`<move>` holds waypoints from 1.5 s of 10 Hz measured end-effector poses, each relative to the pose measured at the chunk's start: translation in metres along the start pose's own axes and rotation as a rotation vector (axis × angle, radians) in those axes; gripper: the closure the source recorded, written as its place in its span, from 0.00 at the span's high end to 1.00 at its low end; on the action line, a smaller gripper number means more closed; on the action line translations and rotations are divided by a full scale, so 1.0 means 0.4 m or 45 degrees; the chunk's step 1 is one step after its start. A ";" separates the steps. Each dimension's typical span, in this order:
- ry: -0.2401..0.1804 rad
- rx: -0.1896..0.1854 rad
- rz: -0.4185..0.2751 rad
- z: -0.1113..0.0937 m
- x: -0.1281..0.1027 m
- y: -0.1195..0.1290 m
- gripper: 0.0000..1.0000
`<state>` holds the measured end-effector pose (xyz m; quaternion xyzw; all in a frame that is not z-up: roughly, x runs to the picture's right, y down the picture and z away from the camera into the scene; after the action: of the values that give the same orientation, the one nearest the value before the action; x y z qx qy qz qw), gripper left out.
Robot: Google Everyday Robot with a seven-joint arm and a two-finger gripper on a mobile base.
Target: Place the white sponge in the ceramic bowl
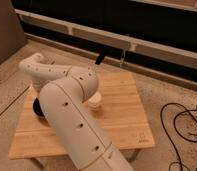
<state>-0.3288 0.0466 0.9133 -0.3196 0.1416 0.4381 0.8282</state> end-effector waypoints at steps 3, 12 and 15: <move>-0.001 0.000 0.002 -0.001 0.000 -0.004 0.21; -0.001 0.000 -0.001 0.000 -0.001 0.001 0.14; -0.001 0.000 0.000 -0.001 -0.001 -0.001 0.04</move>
<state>-0.3288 0.0461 0.9134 -0.3192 0.1413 0.4383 0.8282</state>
